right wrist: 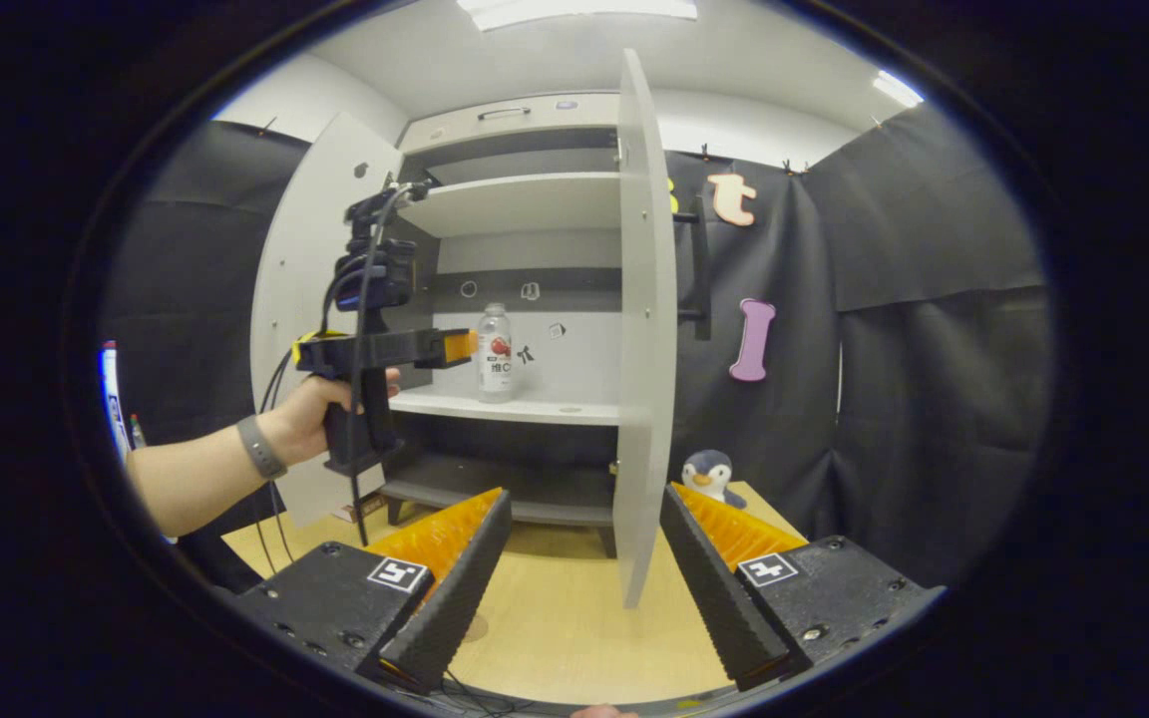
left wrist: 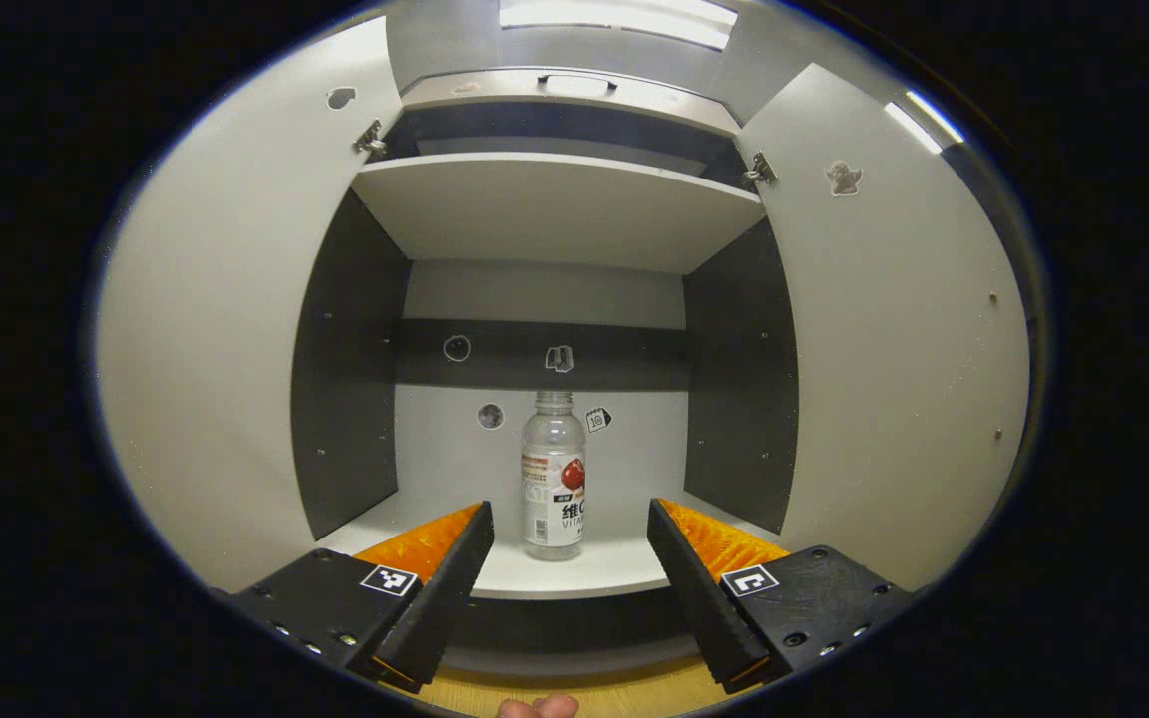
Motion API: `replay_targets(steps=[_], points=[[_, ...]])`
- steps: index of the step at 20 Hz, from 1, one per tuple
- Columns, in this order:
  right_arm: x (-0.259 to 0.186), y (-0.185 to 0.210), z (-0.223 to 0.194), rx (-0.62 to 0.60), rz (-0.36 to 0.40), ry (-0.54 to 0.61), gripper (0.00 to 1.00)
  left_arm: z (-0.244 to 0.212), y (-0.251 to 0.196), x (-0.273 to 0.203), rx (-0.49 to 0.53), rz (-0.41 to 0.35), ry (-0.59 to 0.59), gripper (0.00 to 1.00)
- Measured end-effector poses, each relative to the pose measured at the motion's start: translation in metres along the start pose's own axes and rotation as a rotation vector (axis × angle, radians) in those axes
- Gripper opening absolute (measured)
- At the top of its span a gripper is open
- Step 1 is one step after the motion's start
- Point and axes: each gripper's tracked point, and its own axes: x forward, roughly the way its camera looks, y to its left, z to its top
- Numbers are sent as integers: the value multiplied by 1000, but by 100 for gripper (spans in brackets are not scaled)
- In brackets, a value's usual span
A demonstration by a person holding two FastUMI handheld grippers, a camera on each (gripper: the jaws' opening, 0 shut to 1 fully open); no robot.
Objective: Grasp the bottle in the cabinet with the left hand and place it on the coaster, then close the right door with the right hand and the left door with the left hand.
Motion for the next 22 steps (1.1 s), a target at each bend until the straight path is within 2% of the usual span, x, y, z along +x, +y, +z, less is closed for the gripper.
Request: replay_targets(steps=[1,2,3,8,9,10,15,16,17,18,19,20,22], points=[[-6,-8,-2,3,-12,1,94,-2,0,15,2,-2,12,94],[-8,-13,-3,8,-22,3,94,-3,0,29,13,-1,24,95],[-8,-15,-4,13,-31,7,98,-6,2,43,28,7,36,95],[-6,-26,-7,18,-70,27,98,-26,14,104,15,30,92,95],[-5,-29,-8,17,-75,35,98,-24,15,108,12,33,94,95],[-4,-29,-9,19,-75,41,93,-21,15,111,11,35,93,95],[-5,-33,-9,46,-72,40,94,-16,24,132,44,66,90,95],[-4,-33,-10,52,-66,45,98,-17,27,134,49,85,96,95],[-4,-33,-9,53,-58,45,98,-19,31,137,54,100,101,94],[-4,-35,-7,51,-58,41,98,-17,32,132,60,111,101,93],[-4,-39,-6,47,-63,39,98,-18,32,133,61,111,104,82],[-4,-41,-5,45,-64,37,98,-16,32,129,58,110,102,79],[-4,-41,0,40,-59,24,98,-8,33,116,53,106,78,78]])
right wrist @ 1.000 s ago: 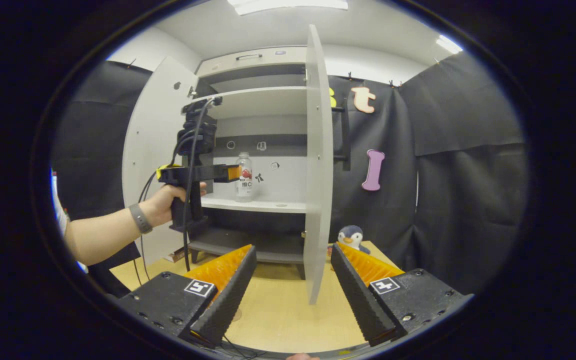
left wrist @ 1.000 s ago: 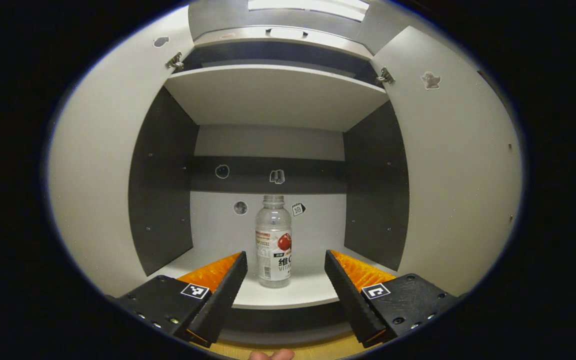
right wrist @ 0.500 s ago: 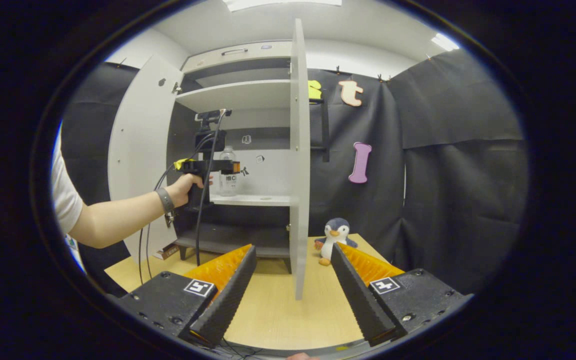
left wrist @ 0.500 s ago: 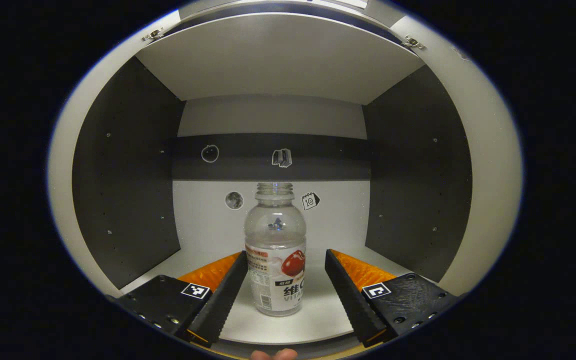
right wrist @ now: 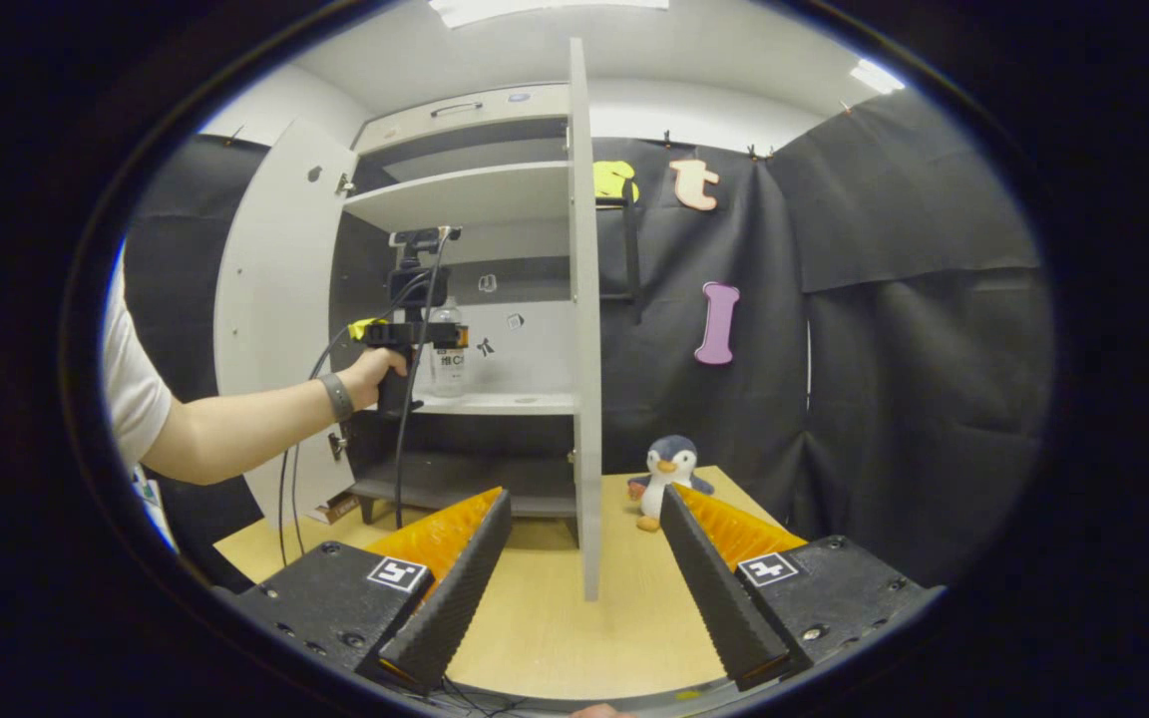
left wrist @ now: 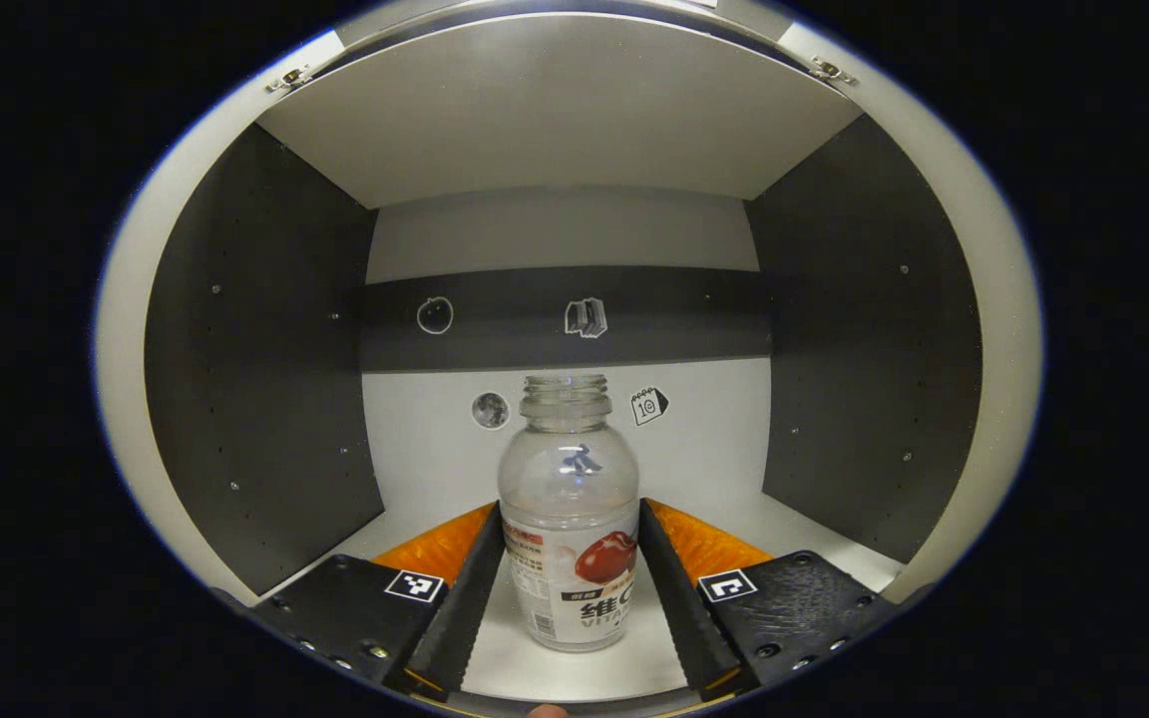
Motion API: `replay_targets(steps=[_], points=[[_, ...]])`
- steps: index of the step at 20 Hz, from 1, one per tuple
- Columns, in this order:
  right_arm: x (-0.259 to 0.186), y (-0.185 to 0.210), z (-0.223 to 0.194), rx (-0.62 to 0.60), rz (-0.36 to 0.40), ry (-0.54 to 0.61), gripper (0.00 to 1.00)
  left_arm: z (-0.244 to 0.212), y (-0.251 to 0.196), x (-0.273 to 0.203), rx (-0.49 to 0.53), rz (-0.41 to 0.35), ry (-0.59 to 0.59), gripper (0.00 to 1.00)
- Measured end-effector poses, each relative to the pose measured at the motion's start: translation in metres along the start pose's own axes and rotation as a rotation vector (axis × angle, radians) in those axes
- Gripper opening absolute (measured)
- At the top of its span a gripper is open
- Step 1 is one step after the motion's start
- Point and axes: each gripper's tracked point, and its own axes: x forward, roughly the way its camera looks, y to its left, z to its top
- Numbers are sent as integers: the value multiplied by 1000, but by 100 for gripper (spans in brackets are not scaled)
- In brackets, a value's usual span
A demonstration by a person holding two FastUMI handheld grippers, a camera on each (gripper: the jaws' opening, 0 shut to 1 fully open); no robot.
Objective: Grasp the bottle in the cabinet with the left hand and place it on the coaster, then close the right door with the right hand and the left door with the left hand.
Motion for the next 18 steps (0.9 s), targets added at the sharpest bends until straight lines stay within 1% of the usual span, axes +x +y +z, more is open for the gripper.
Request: replay_targets(steps=[3,6,7,8,10,11,12,13,14,16,17,18], points=[[-2,2,8,-1,17,-20,98,8,0,-32,2,-17,-25,77],[-3,6,11,-4,38,-36,98,8,-12,-79,-15,-72,-56,77],[-2,7,12,-6,42,-37,94,6,-15,-96,-14,-79,-68,77],[-3,8,12,-5,49,-39,98,2,-17,-112,-9,-79,-76,77],[-5,11,17,2,68,-53,98,-8,-19,-141,8,-73,-85,77],[-6,12,20,3,75,-60,98,-16,-20,-155,9,-68,-85,81],[-6,12,22,1,80,-66,98,-26,-20,-168,10,-63,-80,77],[-8,12,26,-2,84,-74,94,-38,-21,-181,13,-54,-74,74],[-8,12,26,-5,86,-78,98,-53,-22,-194,16,-47,-68,77],[-9,12,30,-13,87,-83,99,-87,-27,-218,30,-36,-48,77],[-10,12,31,-15,89,-86,94,-103,-33,-229,32,-39,-37,77],[-11,12,33,-15,90,-90,94,-118,-39,-240,31,-49,-35,77]])
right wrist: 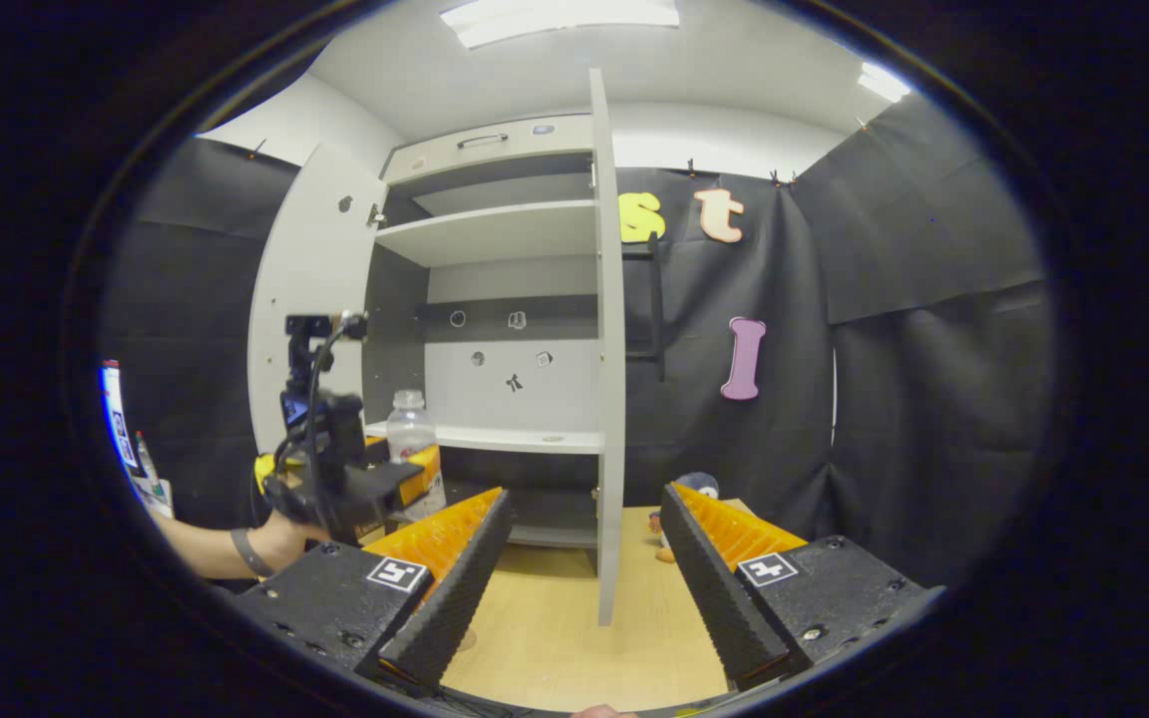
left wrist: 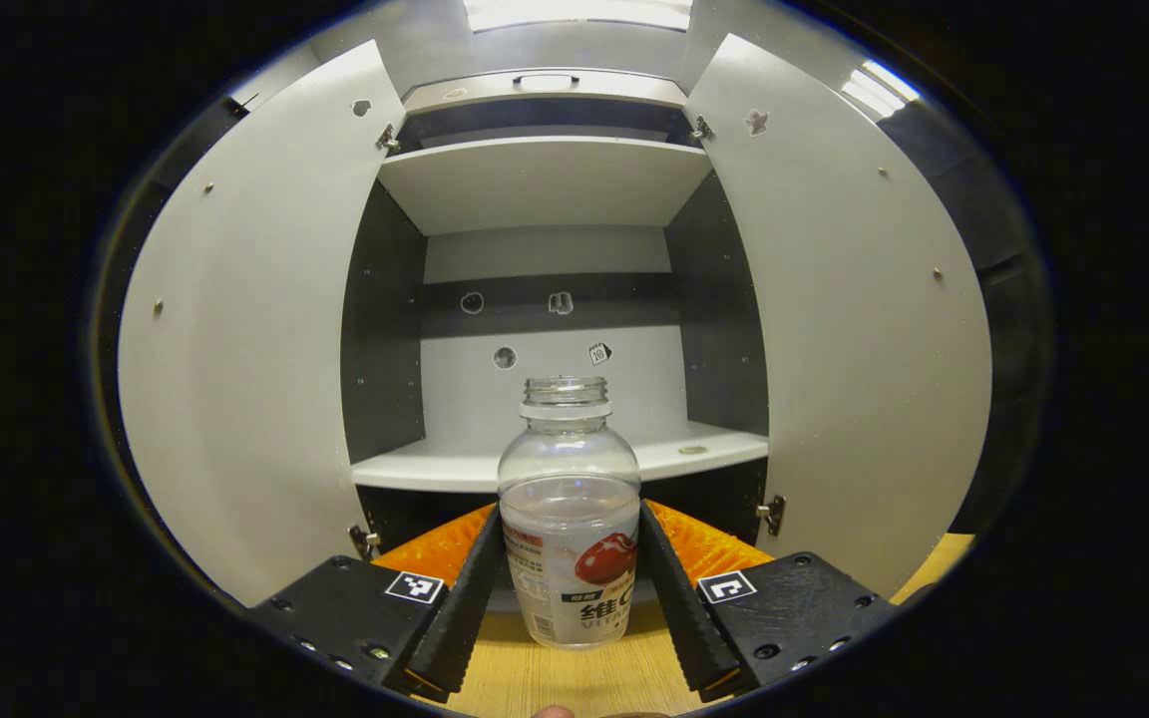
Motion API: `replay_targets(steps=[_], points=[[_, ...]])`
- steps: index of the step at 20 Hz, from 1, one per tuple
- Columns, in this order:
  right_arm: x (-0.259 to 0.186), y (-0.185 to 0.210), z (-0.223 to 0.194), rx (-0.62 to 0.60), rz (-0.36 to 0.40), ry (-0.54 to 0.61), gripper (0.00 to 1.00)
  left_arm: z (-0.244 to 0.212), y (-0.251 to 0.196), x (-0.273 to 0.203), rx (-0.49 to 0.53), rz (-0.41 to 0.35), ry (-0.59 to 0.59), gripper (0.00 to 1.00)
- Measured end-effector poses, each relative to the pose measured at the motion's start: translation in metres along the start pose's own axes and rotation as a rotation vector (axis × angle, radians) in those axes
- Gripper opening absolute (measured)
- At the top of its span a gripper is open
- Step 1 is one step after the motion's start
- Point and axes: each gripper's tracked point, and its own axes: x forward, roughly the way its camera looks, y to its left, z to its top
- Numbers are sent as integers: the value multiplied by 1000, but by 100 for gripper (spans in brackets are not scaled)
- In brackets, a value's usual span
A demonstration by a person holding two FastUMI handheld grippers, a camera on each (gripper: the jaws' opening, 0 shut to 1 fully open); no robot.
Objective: Grasp the bottle in the cabinet with the left hand and place it on the coaster, then close the right door with the right hand and the left door with the left hand.
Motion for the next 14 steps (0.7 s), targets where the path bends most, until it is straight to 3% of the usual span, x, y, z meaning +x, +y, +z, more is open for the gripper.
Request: replay_targets(steps=[1,2,3,7,10,11,12,14], points=[[-1,0,2,2,1,-3,99,-13,-7,-11,2,-5,-1,77],[-2,1,3,4,2,-3,94,-26,-13,-21,12,-6,1,77],[-2,2,4,8,3,-1,98,-39,-20,-30,29,-6,2,77],[-8,7,10,-7,18,17,98,-81,-43,-53,28,-18,33,77],[-15,6,13,-27,11,21,98,-110,-46,-65,-28,9,68,77],[-17,7,14,-21,12,19,94,-119,-43,-68,-37,28,80,77],[-19,10,15,-13,16,18,98,-129,-41,-73,-39,48,93,77],[-21,9,16,-11,20,25,98,-147,-39,-79,-44,65,121,78]])
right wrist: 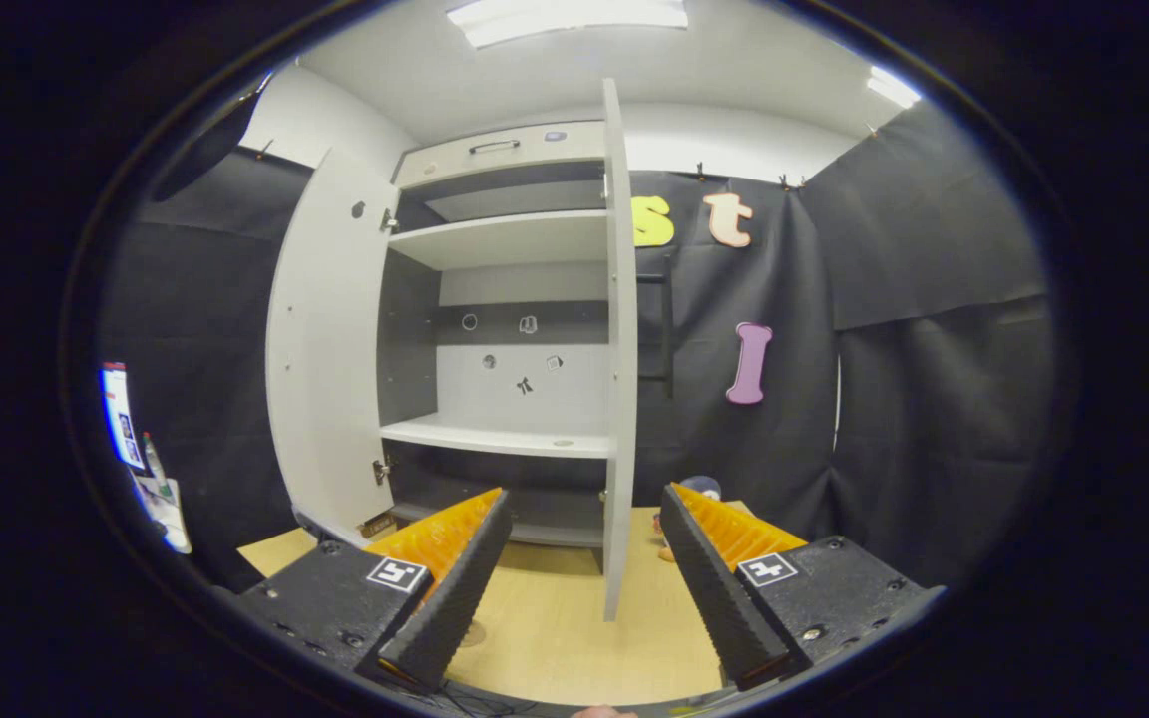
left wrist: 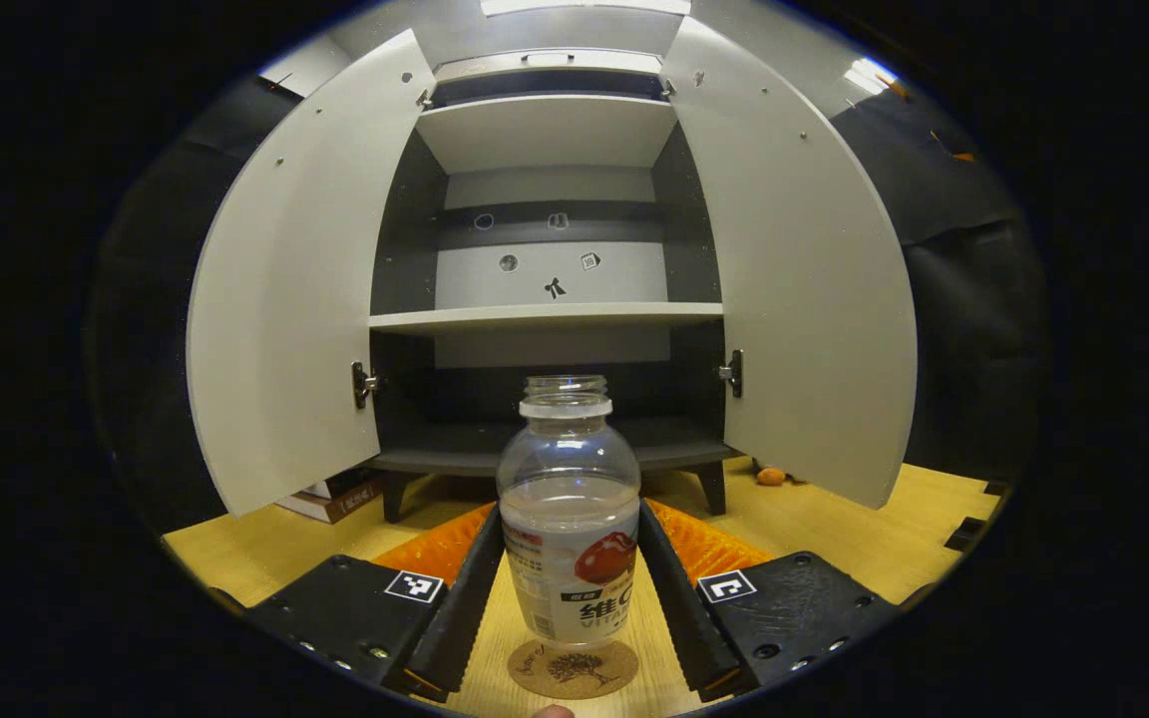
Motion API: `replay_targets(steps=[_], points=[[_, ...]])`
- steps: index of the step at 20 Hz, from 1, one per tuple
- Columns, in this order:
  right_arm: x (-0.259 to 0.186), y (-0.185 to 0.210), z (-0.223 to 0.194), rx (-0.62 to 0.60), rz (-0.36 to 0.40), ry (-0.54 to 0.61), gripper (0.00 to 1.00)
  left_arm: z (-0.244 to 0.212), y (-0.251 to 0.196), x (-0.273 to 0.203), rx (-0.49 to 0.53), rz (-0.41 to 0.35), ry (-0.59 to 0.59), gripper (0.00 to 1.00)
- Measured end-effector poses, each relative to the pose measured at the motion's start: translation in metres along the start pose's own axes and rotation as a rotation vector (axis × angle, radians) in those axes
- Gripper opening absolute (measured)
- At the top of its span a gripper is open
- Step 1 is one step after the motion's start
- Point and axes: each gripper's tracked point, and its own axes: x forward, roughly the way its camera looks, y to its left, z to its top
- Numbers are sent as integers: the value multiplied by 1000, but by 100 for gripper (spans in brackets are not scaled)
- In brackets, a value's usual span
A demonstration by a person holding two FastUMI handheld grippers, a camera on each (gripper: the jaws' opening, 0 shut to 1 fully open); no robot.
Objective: Grasp the bottle in the cabinet with the left hand and place it on the coaster, then close the right door with the right hand and the left door with the left hand.
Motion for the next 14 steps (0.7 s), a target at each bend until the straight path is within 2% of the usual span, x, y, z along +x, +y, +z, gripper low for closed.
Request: replay_targets(steps=[1,2,4,9,10,11,12,14], points=[[1,-2,1,-2,-7,3,94,-9,0,-1,-1,-1,13,77],[0,-4,3,-1,-13,1,98,-17,-2,-3,3,-9,22,77],[1,-6,6,6,-22,0,98,-30,-3,-8,10,-12,32,77],[4,-7,0,18,-22,36,98,-29,-3,-12,-9,5,-5,77],[4,-6,0,23,-19,36,94,-28,-4,-15,-10,4,-8,77],[4,-6,1,30,-19,30,98,-28,-4,-14,-8,-1,-7,81],[5,-7,0,36,-21,28,98,-29,-4,-15,-5,-3,-3,77],[6,-8,-5,38,-19,40,98,-29,-4,-13,-1,-3,0,78]])
